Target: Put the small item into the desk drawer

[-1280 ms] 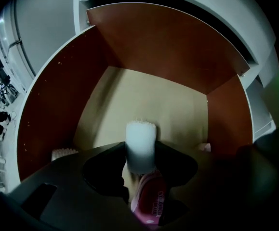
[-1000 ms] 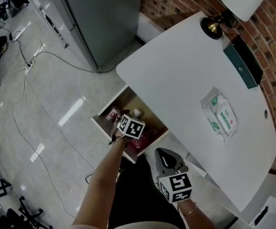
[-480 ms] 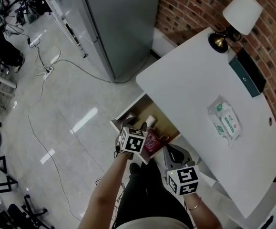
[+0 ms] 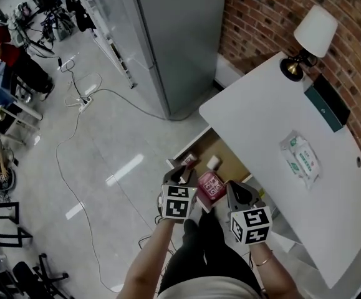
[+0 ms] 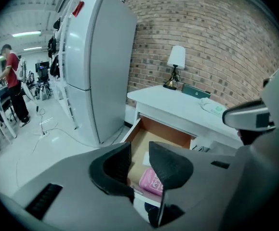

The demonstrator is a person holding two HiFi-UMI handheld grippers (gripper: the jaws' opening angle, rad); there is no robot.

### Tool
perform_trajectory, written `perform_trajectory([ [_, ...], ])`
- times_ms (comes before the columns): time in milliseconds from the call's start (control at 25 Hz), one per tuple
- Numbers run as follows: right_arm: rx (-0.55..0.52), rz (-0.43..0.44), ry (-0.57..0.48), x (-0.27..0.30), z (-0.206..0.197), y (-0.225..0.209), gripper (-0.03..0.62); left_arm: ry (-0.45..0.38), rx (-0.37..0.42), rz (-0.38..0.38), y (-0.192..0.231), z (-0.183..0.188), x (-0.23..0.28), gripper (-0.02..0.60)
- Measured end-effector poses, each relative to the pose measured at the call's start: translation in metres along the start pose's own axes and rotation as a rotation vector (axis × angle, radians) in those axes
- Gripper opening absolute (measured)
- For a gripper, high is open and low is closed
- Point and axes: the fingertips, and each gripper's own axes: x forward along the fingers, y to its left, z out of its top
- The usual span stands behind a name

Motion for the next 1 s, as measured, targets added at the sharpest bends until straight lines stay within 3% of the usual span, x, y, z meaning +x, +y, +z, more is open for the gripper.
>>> perform_trajectory([
  [520, -0.04, 0.045, -0.039, -0.021, 0.02, 0.05, 0.008, -0.166, -0.134, 0.111, 0.039, 0.011, -0.131, 0.057],
  [1000, -0.078, 0.168, -0.065, -0.027, 0.037, 0.104, 0.006, -0.238, -0.159, 0.219, 0.065, 0.0, -0.209, 0.031],
])
